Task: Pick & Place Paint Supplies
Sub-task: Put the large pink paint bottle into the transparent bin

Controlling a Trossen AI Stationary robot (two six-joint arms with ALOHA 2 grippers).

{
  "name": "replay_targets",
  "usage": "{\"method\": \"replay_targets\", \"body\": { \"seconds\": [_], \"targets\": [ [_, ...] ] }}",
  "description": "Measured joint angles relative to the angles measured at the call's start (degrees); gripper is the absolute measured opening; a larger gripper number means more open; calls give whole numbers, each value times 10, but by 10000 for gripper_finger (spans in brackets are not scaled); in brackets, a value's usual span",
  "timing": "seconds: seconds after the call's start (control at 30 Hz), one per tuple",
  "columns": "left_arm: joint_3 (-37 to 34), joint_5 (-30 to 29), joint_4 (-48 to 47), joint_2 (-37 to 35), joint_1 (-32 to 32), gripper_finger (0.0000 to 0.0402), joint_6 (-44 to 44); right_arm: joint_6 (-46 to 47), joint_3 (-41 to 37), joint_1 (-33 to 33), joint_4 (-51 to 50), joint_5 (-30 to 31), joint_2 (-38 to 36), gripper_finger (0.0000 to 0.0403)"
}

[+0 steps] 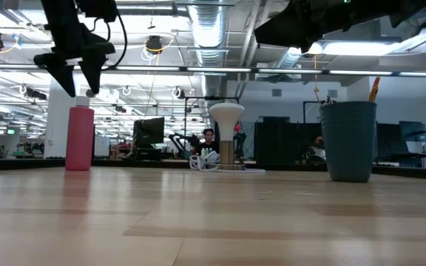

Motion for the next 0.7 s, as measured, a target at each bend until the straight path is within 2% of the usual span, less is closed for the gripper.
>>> {"method": "replay_targets", "body": {
  "seconds": [0.43,0.57,0.7],
  "targets": [
    [-3,71,11,34,64,313,33,0,0,0,-2,0,0,123],
    [-33,98,11,34,82,314,41,0,0,0,-2,0,0,123],
    [-70,96,36,34,93,314,59,0,0,0,-2,0,0,123]
  ]
}}
